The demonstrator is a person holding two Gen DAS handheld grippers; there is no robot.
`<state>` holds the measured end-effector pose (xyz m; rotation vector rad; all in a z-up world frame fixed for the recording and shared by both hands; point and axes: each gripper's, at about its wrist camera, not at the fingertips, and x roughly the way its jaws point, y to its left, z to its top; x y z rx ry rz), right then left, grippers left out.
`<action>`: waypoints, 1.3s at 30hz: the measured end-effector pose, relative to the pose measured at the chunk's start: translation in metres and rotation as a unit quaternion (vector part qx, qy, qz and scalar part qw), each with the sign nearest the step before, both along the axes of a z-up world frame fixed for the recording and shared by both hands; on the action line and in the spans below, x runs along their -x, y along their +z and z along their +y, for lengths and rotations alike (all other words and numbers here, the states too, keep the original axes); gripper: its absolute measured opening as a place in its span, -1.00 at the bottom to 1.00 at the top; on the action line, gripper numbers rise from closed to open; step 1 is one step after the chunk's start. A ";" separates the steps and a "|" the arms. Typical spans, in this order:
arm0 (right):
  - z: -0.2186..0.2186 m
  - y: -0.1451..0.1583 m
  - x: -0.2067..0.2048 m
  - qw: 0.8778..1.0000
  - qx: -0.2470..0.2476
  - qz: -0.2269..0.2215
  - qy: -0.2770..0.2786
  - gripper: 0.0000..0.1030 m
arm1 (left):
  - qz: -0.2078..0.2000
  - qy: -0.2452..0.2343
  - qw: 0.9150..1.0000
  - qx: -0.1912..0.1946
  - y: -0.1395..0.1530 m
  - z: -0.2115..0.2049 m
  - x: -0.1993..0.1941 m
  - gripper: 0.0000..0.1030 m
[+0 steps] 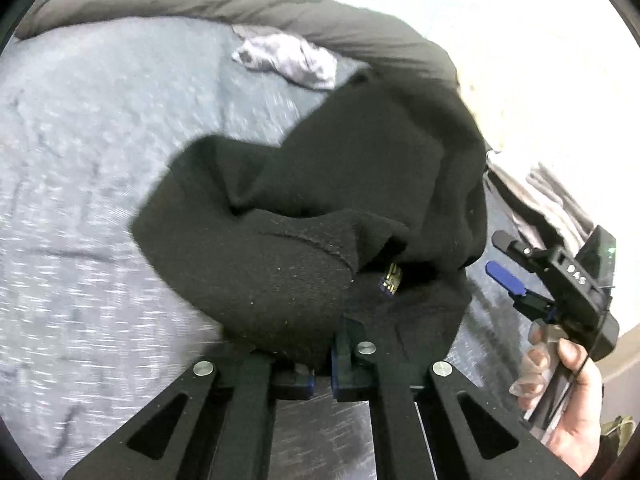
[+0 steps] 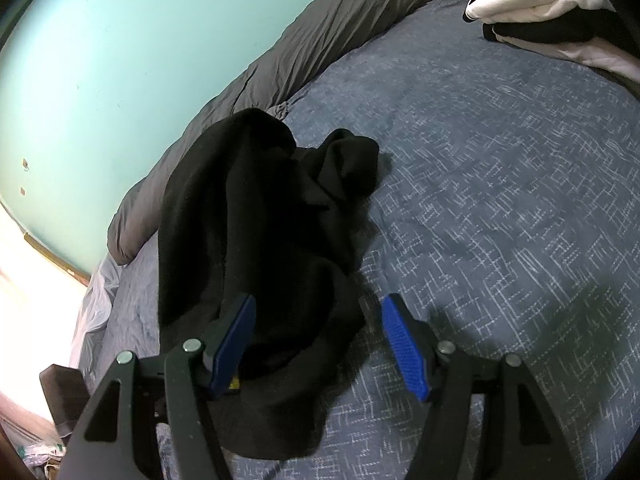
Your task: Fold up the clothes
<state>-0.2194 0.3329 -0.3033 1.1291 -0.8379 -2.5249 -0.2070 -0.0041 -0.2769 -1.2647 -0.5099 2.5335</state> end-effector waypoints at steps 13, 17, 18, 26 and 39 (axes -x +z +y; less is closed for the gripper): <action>-0.015 0.012 0.001 1.000 0.009 0.019 0.007 0.30 | 0.027 0.064 0.997 0.040 0.050 -0.061 -0.044 -0.93; -0.019 0.013 0.001 1.000 0.012 0.021 0.006 0.30 | 0.030 0.100 0.993 0.051 0.064 -0.093 -0.049 -0.93; -0.019 0.013 0.001 1.000 0.012 0.021 0.006 0.30 | 0.029 0.108 0.992 0.053 0.067 -0.102 -0.050 -0.93; -0.030 0.013 0.001 1.000 0.012 0.020 0.017 0.30 | 0.011 0.151 0.983 0.104 0.085 -0.169 -0.045 -0.94; -0.044 0.011 0.003 0.999 0.007 0.018 0.028 0.30 | 0.007 0.245 0.955 0.169 0.119 -0.282 -0.047 -0.94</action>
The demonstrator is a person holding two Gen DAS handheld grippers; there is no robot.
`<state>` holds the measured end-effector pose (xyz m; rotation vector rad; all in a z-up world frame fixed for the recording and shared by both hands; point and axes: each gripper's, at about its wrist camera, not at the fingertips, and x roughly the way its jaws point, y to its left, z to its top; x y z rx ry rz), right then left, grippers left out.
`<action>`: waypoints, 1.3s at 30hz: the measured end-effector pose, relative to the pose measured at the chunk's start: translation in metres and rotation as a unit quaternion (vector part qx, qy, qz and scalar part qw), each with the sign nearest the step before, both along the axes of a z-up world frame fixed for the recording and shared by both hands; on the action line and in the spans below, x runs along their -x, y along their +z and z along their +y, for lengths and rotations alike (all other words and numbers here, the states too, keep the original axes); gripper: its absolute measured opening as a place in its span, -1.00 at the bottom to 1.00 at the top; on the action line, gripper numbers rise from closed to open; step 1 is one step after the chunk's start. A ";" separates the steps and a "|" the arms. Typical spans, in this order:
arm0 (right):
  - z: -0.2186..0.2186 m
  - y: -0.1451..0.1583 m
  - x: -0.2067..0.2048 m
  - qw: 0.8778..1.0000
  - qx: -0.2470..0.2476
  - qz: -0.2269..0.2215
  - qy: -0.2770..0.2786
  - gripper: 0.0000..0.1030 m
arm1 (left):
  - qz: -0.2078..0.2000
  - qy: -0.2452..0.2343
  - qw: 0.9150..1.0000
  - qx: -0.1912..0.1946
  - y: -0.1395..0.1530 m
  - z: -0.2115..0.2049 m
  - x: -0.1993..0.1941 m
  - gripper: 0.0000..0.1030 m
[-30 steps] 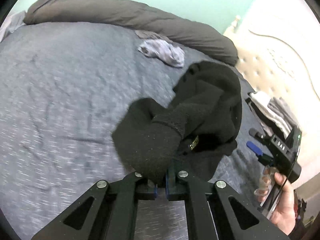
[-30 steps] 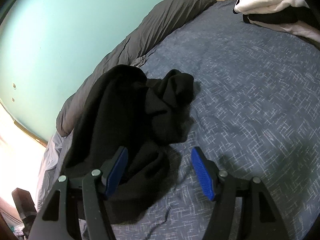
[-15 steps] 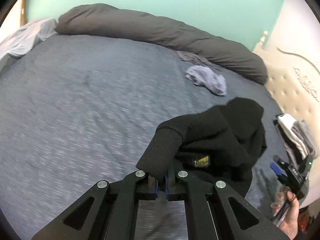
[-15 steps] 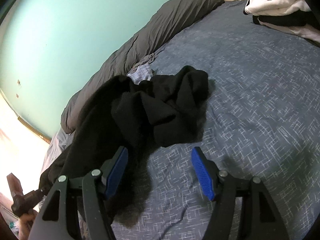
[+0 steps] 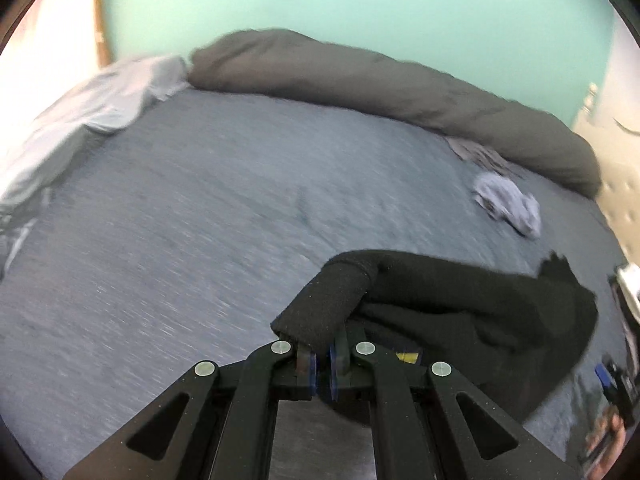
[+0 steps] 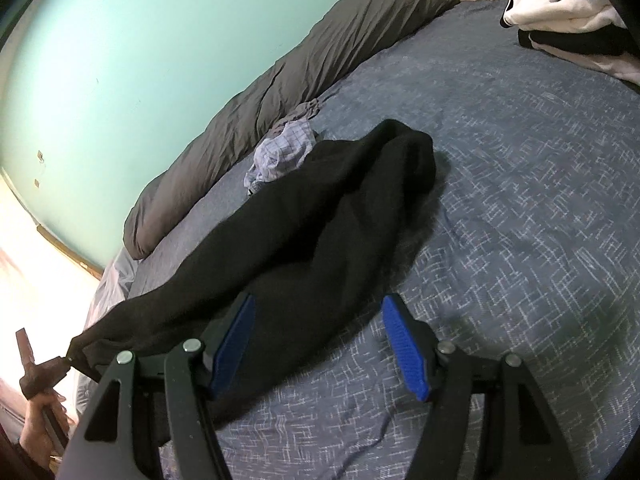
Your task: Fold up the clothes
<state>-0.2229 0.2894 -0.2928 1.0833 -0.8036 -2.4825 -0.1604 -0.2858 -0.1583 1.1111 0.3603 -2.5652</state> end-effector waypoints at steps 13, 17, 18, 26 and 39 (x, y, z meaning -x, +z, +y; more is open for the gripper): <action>-0.006 -0.005 0.002 1.000 -0.006 -0.010 0.011 0.30 | -0.066 0.012 0.998 -0.006 -0.042 -0.007 0.015 -0.83; -0.006 -0.008 0.003 1.000 0.000 -0.022 0.011 0.30 | -0.078 0.041 0.996 -0.028 -0.052 -0.021 -0.004 -0.32; -0.005 -0.009 0.003 1.000 0.001 -0.024 0.010 0.30 | -0.077 0.051 0.995 -0.033 -0.052 -0.026 -0.012 -0.32; -0.006 -0.004 0.000 1.000 0.003 -0.021 0.012 0.30 | -0.088 0.042 0.992 -0.082 -0.075 -0.030 -0.053 -0.19; -0.011 -0.005 0.002 1.000 0.001 -0.023 0.014 0.30 | -0.092 0.023 0.977 -0.193 -0.148 0.017 -0.054 -0.04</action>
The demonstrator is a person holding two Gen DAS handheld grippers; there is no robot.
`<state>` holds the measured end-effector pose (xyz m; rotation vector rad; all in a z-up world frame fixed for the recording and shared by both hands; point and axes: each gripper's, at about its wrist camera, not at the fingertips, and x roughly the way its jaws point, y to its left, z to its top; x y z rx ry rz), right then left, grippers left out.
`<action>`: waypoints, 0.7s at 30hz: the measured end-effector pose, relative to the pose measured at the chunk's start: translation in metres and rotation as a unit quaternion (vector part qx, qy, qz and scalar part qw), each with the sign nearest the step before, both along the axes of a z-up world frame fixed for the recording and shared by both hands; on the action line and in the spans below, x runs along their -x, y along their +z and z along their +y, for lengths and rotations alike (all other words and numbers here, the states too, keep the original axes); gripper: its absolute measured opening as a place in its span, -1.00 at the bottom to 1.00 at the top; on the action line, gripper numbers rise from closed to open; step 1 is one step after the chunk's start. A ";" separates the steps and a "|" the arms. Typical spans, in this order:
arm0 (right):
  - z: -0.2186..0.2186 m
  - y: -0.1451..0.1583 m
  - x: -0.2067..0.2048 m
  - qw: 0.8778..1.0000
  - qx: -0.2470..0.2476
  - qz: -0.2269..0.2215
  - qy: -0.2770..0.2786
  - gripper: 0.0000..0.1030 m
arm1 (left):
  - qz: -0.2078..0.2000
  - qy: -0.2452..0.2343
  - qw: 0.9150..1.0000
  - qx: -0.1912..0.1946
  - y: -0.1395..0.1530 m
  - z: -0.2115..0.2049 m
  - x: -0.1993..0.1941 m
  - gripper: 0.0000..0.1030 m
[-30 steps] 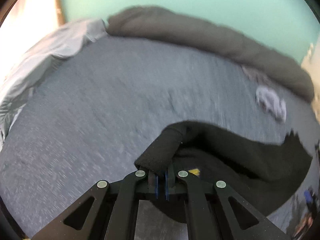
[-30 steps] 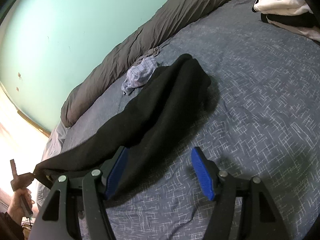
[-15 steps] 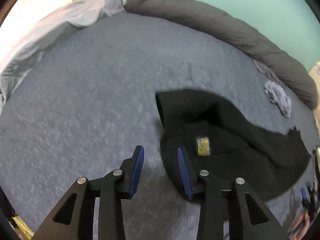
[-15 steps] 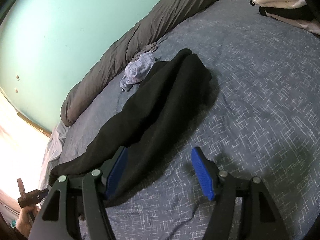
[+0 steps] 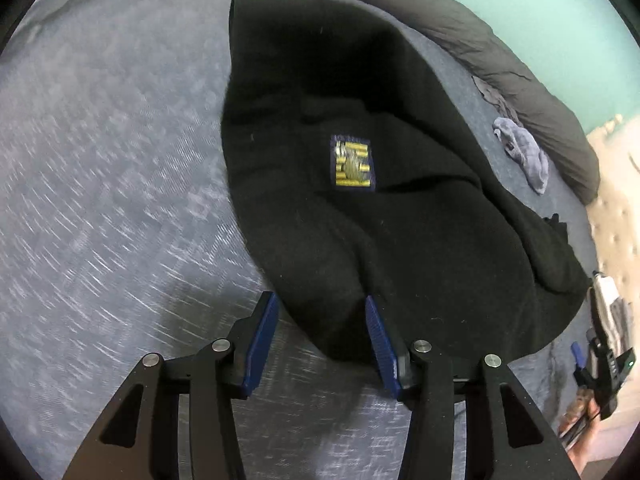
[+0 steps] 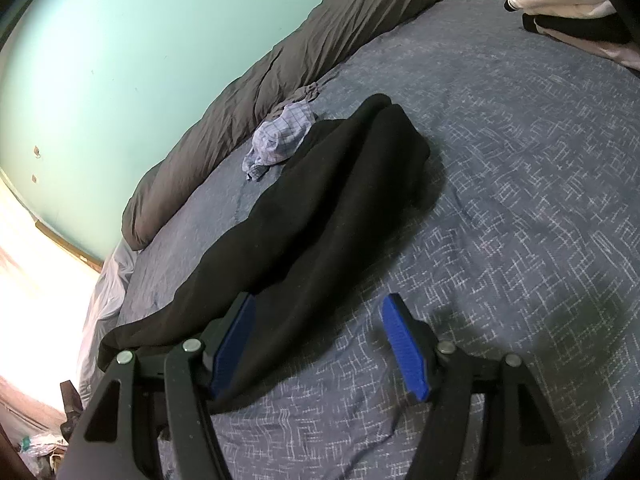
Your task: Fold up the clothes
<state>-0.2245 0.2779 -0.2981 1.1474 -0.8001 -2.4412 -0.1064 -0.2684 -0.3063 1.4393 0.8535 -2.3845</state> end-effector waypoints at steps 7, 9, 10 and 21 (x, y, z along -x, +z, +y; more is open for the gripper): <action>-0.002 -0.001 0.002 1.000 0.001 -0.001 0.001 0.30 | 0.010 0.007 0.998 -0.059 -0.016 0.011 -0.002 -0.03; -0.004 -0.001 0.001 1.000 0.000 -0.001 0.003 0.30 | 0.010 0.009 0.997 -0.070 -0.020 0.015 -0.001 -0.03; -0.004 -0.002 0.001 1.000 0.000 -0.002 0.003 0.30 | 0.012 0.009 0.998 -0.065 -0.022 0.017 0.001 -0.03; -0.002 -0.001 0.002 1.000 0.004 -0.002 0.002 0.30 | 0.021 -0.015 1.000 0.001 -0.006 0.045 0.014 -0.79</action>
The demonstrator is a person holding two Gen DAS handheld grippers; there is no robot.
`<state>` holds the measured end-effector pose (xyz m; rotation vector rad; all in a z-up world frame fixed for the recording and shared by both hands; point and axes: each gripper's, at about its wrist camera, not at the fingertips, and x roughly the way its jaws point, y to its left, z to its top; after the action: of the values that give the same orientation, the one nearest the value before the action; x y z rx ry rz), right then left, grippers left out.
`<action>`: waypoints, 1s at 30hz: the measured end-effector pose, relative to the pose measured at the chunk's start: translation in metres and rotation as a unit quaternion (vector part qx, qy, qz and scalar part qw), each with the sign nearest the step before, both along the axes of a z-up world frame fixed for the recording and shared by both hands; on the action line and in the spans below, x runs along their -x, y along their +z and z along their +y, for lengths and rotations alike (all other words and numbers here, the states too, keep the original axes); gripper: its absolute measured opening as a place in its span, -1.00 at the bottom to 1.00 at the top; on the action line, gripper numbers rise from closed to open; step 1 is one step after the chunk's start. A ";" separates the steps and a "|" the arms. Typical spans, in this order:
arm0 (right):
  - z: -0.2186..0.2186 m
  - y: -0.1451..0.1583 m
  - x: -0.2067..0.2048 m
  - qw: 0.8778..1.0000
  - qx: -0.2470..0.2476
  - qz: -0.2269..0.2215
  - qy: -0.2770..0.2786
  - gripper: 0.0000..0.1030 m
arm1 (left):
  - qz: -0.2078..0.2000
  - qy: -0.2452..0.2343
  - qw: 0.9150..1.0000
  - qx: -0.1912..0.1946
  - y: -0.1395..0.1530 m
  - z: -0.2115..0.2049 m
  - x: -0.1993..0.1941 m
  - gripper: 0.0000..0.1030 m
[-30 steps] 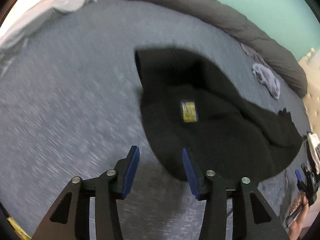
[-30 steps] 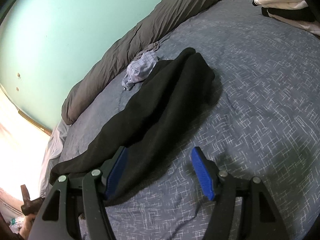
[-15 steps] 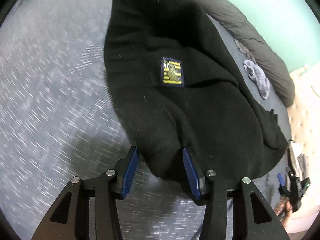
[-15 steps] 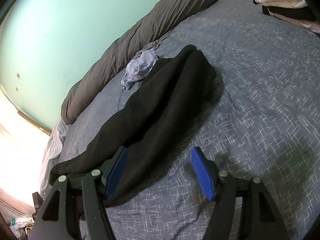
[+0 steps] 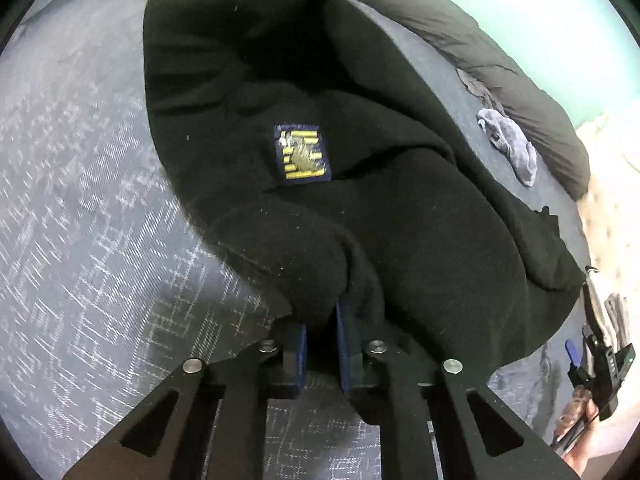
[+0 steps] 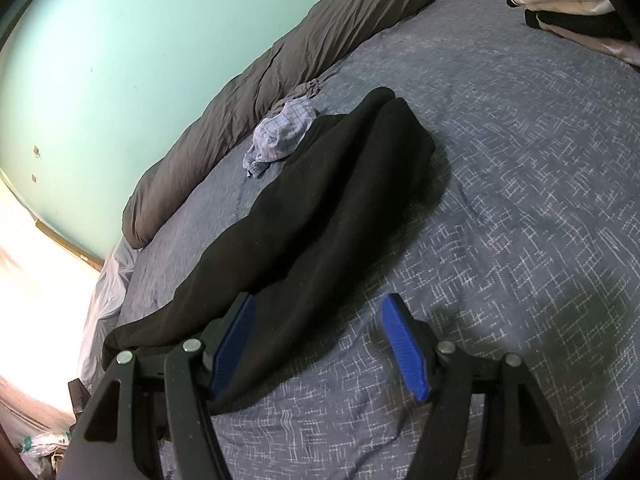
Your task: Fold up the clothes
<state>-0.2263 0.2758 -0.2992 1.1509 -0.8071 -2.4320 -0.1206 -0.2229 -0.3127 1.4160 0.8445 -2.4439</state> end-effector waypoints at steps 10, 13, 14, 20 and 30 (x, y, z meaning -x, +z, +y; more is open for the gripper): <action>0.001 0.001 0.000 1.000 0.004 0.003 0.000 0.30 | 0.024 0.033 0.996 0.084 0.074 -0.078 -0.018 -0.92; -0.001 0.001 0.001 1.000 0.003 0.003 0.001 0.30 | 0.025 0.045 0.993 0.107 0.087 -0.095 -0.024 -0.92; -0.002 0.001 0.001 1.000 0.003 0.003 0.002 0.30 | 0.025 0.049 0.992 0.113 0.090 -0.099 -0.025 -0.92; -0.004 0.001 0.001 1.000 0.000 0.005 0.004 0.30 | 0.023 0.084 0.986 0.141 0.108 -0.131 -0.040 -0.93; -0.003 0.000 0.002 1.000 -0.003 0.004 0.001 0.30 | 0.022 0.189 0.962 0.195 0.139 -0.207 -0.060 -0.93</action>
<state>-0.2285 0.2725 -0.2989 1.1426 -0.7966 -2.4361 -0.0604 -0.4295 -0.1735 0.9639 0.5378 -2.1959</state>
